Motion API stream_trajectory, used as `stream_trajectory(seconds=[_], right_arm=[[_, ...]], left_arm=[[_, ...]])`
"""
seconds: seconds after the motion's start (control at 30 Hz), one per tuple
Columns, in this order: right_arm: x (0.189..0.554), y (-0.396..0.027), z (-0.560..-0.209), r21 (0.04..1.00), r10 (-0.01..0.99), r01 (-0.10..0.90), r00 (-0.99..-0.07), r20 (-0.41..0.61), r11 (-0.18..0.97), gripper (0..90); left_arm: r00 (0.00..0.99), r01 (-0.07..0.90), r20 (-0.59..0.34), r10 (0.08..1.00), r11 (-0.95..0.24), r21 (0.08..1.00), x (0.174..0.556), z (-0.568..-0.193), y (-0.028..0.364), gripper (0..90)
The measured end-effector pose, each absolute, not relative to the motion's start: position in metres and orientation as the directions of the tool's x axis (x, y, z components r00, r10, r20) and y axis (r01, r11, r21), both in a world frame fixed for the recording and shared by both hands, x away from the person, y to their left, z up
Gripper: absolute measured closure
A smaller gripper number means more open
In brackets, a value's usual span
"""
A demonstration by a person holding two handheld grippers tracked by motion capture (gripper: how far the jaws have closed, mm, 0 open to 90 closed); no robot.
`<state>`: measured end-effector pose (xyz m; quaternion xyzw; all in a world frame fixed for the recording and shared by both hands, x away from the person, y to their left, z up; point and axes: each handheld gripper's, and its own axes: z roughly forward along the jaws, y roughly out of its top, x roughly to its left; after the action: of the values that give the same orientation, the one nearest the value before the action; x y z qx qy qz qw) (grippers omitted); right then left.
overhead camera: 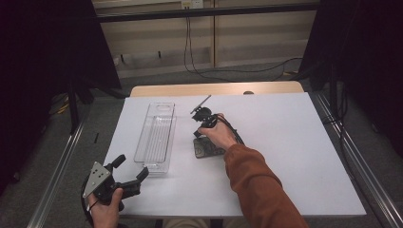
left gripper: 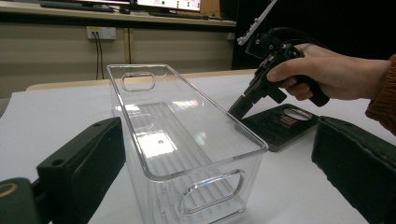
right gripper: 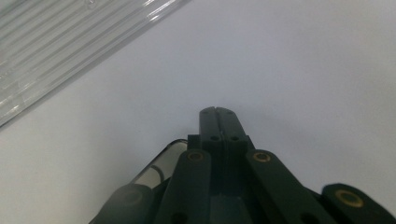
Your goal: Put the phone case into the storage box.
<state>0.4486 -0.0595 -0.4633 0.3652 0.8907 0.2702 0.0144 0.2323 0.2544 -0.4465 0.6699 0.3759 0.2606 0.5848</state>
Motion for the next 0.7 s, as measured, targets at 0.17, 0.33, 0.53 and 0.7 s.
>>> stream_trajectory(seconds=[0.17,0.33,0.53,0.7], right_arm=[[0.447,-0.058,-0.466,0.482,0.654,0.642,-0.737,0.174,0.596,90.0],[0.443,-0.058,-0.466,0.480,0.646,0.634,-0.744,0.168,0.606,90.0],[0.440,-0.055,-0.465,0.481,0.640,0.630,-0.750,0.170,0.610,90.0],[0.437,-0.052,-0.466,0.479,0.624,0.620,-0.761,0.177,0.621,90.0]], left_arm=[[0.584,0.199,-0.090,0.807,-0.035,0.979,0.232,-0.447,0.255,3.1],[0.583,0.199,-0.089,0.807,-0.036,0.979,0.232,-0.447,0.255,3.1],[0.579,0.200,-0.090,0.811,-0.034,0.979,0.232,-0.447,0.254,3.1],[0.583,0.200,-0.088,0.808,-0.039,0.979,0.233,-0.447,0.254,3.1]])
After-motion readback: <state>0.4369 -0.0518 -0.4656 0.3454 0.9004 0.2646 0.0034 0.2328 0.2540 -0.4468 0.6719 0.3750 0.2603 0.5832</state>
